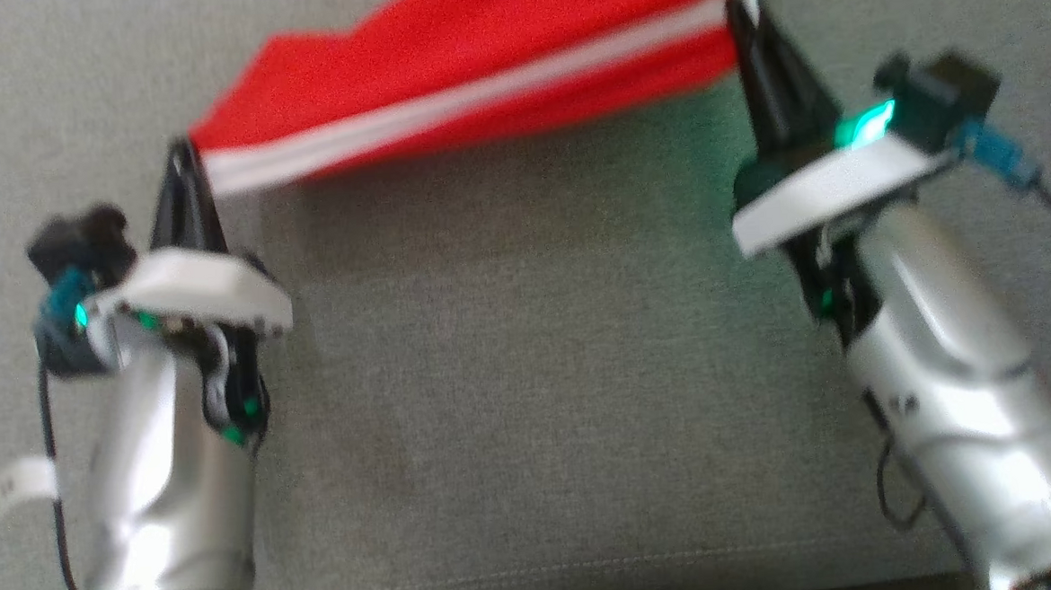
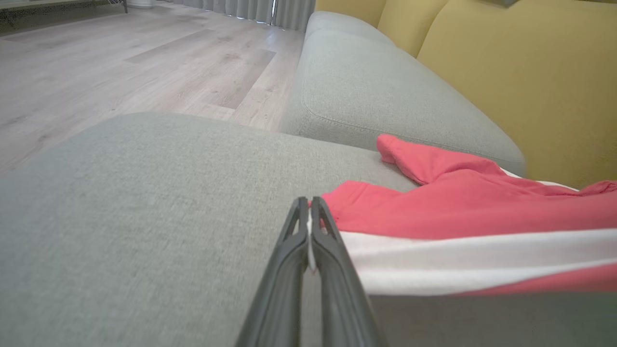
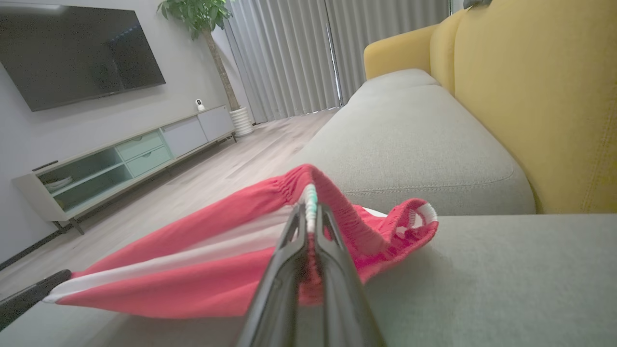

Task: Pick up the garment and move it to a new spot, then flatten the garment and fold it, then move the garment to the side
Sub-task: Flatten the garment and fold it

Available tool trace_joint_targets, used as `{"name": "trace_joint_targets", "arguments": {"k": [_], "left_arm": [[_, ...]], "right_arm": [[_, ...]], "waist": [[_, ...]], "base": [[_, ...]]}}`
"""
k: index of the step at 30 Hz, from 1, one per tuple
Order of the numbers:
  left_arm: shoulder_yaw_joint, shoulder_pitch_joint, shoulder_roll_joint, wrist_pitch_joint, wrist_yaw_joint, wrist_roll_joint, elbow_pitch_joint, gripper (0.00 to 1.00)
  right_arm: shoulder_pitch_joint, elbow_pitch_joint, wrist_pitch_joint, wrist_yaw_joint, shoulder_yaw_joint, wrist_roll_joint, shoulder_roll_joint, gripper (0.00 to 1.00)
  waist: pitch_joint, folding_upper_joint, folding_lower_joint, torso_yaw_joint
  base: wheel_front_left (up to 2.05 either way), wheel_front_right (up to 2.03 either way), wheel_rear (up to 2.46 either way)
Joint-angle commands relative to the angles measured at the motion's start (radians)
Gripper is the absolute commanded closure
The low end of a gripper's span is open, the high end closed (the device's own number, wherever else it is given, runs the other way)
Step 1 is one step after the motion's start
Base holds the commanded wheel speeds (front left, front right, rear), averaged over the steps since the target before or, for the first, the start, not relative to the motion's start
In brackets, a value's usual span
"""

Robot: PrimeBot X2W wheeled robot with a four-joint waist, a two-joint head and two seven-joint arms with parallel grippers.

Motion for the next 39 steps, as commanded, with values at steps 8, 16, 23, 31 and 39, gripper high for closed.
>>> {"name": "trace_joint_targets", "arguments": {"k": [8, 16, 23, 31, 39], "left_arm": [[0.05, 0.17, 0.013, -0.005, -0.003, 0.015, -0.049, 1.0], [0.033, 0.337, 0.011, -0.005, 0.016, -0.045, -0.063, 1.0], [0.002, 0.453, 0.011, -0.005, 0.041, -0.071, -0.091, 1.0], [-0.021, 0.374, 0.014, -0.005, 0.025, -0.007, -0.133, 1.0], [-0.057, 0.079, 0.068, -0.005, -0.02, 0.068, -0.057, 1.0]], "right_arm": [[0.23, -0.096, -0.006, 0.003, 0.099, 0.103, -0.042, 1.0], [0.413, -0.125, -0.001, 0.003, 0.152, 0.171, -0.064, 1.0], [0.539, -0.166, 0.007, 0.003, 0.178, 0.191, -0.075, 1.0], [0.558, -0.213, 0.002, 0.003, 0.11, 0.19, -0.033, 1.0], [0.457, -0.24, -0.005, 0.003, 0.021, 0.174, 0.066, 1.0]], "waist": [[-0.157, 0.0, 0.0, -0.024], [-0.264, 0.0, 0.0, -0.036], [-0.305, 0.0, 0.0, -0.046], [-0.218, 0.0, 0.0, -0.086], [-0.081, 0.0, 0.0, -0.132]], "base": [[0.0, 0.0, 0.0], [0.0, 0.0, 0.0], [0.0, 0.0, 0.0], [0.0, 0.0, 0.0], [0.0, 0.0, 0.0]]}}
